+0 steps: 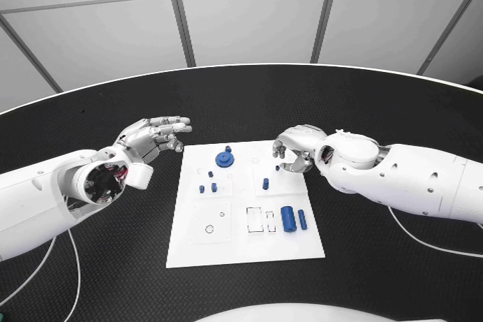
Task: Assemble the parts on the task board
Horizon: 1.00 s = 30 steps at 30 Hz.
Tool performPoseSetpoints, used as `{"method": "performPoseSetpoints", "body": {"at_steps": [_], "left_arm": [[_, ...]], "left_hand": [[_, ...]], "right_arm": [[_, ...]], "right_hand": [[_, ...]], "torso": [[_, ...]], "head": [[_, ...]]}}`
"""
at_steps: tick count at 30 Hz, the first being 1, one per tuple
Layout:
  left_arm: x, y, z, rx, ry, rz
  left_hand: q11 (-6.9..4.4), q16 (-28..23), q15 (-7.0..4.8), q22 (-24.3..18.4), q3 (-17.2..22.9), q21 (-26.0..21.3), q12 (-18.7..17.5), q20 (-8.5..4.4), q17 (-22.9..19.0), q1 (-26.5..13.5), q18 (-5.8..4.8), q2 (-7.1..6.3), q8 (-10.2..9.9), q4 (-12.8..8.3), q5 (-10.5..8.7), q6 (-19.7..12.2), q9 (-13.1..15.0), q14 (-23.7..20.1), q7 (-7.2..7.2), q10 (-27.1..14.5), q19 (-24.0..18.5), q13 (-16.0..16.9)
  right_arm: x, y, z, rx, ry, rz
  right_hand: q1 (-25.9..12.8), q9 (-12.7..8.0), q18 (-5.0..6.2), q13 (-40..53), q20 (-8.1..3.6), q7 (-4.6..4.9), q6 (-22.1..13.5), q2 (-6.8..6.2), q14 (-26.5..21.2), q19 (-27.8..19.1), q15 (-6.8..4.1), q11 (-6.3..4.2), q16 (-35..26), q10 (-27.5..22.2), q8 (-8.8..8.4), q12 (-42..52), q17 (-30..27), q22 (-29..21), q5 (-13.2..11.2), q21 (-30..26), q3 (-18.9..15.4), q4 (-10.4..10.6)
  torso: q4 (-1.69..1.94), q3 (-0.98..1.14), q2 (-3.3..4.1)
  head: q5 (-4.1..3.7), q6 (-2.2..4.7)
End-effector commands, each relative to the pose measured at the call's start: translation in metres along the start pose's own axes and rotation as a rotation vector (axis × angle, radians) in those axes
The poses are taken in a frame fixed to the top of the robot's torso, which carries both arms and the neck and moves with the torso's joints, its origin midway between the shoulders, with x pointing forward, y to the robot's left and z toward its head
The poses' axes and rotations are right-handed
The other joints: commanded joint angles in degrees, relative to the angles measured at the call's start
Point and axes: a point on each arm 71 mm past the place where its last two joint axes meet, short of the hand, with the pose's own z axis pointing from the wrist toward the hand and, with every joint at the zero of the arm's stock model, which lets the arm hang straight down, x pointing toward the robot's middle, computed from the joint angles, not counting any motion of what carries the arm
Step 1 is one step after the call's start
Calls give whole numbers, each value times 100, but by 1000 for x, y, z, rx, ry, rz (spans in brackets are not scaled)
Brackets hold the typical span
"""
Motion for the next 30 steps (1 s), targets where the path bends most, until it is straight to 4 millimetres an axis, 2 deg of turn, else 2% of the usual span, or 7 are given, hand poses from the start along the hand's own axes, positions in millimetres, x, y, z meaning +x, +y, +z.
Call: {"method": "performPoseSetpoints", "body": {"at_steps": [1, 8, 12, 20, 30], "left_arm": [[2, 0, -1, 2, 5, -7], [6, 0, -3, 2, 20, -17], [7, -1, -3, 2, 23, -19], [7, -1, -5, 2, 22, -19], [7, -1, -5, 1, 29, -21]], "left_hand": [[-10, -16, -15, -11, -30, -22, 31, 10, -10, -43, 44, 5, -31, 2, -7, 18, 9, -44, 15, 18, -30, 9], [-13, -13, -17, -23, -37, -39, 40, 9, -17, -18, 45, 26, -29, -5, 1, 27, 13, -55, 13, 15, -26, 13], [-7, -9, -12, -37, -63, -58, 45, 12, -24, -34, 43, 45, -28, 17, -5, 35, 17, -64, 20, 5, -23, 16], [-2, -4, -8, -48, -87, -74, 47, 15, -29, -47, 42, 53, -35, 32, -12, 28, 17, -70, 25, -10, -18, 18], [0, -1, -5, -56, -101, -85, 49, 17, -32, -53, 42, 59, -38, 41, -16, 25, 18, -74, 27, -18, -16, 19]], "right_arm": [[1, 2, 4, -2, 8, -2], [4, 3, 10, 8, 35, -9], [5, 4, 13, 6, 44, -22], [6, 5, 15, 5, 55, -36], [9, 5, 17, 5, 71, -39]], "right_hand": [[1, 10, -111, -11, 9, 9, 40, 10, 321, 147, 32, 3, 20, 40, -11, -39, 171, 308, -14, 37, 27, -5], [2, 14, -110, -35, 2, 1, 59, 13, 326, 147, 29, -1, 43, 59, -7, -58, 189, 316, -15, 44, 40, -26], [-1, 21, -110, -54, -8, -3, 81, 25, 329, 150, 25, -6, 59, 84, 1, -71, 201, 328, -11, 58, 52, -42], [-22, 49, -117, -95, -26, -25, 160, 46, 335, 161, 4, -30, 99, 183, 38, -86, 228, 370, 14, 110, 67, -84], [-28, 124, -135, -141, -50, -72, 290, 108, 340, 181, -42, -81, 149, 357, 111, -109, 260, 451, 84, 216, 92, -180]], "torso": [[1, -23, 22], [7, -27, 24], [6, -14, 24], [-3, -8, 18], [1, -12, 17]], "head": [[7, 4], [10, -7], [15, -26], [36, -43], [50, -67]]}}
